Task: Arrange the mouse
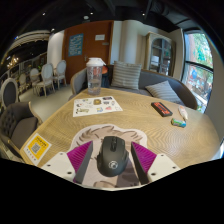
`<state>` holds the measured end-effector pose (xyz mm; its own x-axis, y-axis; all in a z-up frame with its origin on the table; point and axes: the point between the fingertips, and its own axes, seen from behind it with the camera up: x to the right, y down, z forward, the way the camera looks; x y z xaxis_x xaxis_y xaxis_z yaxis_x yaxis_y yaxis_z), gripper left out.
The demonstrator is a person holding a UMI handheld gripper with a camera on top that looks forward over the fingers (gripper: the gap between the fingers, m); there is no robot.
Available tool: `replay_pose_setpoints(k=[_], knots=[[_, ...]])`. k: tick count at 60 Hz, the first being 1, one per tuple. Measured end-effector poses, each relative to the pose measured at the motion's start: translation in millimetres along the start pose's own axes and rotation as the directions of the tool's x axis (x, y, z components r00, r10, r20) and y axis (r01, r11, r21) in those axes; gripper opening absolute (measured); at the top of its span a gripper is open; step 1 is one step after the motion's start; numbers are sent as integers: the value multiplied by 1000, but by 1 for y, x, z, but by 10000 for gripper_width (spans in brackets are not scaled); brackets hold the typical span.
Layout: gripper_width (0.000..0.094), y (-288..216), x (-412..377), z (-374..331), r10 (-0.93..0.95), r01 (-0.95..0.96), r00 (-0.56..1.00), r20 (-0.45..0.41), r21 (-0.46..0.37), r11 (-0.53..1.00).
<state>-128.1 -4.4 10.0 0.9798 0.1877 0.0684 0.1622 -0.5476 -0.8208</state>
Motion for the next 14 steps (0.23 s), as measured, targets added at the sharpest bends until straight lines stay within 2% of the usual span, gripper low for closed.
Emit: replay_pose_setpoints(k=[1, 4, 9, 14], knots=[[870, -1, 5, -6, 11, -11, 1000, 9, 12, 1000], [834, -4, 15, -20, 31, -31, 1000, 3, 41, 999], [852, -5, 30, -51, 23, -22, 1000, -4, 92, 996], [850, 6, 38, -87, 52, -56, 998, 38, 123, 991]])
